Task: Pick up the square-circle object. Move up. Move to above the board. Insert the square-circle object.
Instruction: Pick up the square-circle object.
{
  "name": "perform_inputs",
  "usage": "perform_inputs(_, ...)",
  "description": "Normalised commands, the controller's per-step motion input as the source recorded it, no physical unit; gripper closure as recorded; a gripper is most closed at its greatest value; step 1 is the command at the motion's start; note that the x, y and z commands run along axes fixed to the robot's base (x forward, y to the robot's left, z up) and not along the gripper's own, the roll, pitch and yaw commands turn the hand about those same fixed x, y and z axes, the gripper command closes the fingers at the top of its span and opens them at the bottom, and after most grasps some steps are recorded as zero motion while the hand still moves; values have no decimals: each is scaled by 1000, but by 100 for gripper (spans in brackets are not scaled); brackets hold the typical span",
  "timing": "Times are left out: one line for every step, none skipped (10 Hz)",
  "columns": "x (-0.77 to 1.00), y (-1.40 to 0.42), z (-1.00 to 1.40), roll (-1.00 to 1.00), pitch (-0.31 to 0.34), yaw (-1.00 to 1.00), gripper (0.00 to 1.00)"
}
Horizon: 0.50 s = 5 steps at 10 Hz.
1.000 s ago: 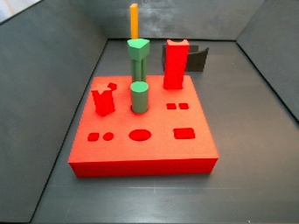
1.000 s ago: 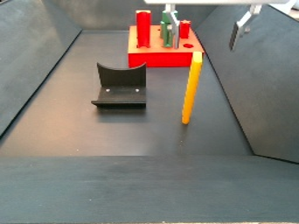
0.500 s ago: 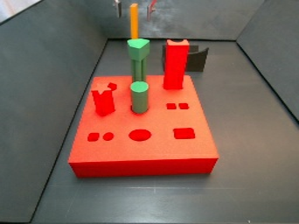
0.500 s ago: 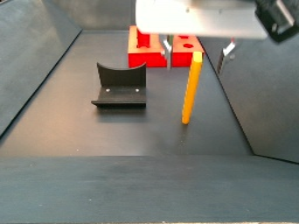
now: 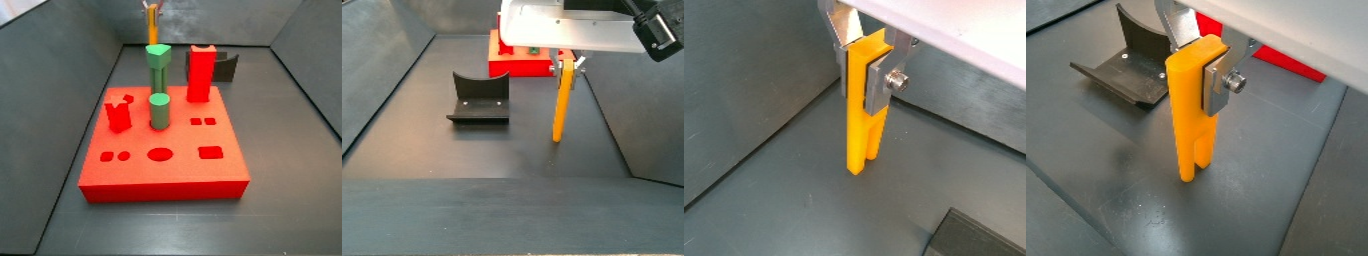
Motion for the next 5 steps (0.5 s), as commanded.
perform_inputs(0,0,0,0,0,0,100)
perform_inputs(0,0,0,0,0,0,100)
perform_inputs(0,0,0,0,0,0,100)
perform_inputs(0,0,0,0,0,0,100)
perform_inputs(0,0,0,0,0,0,100)
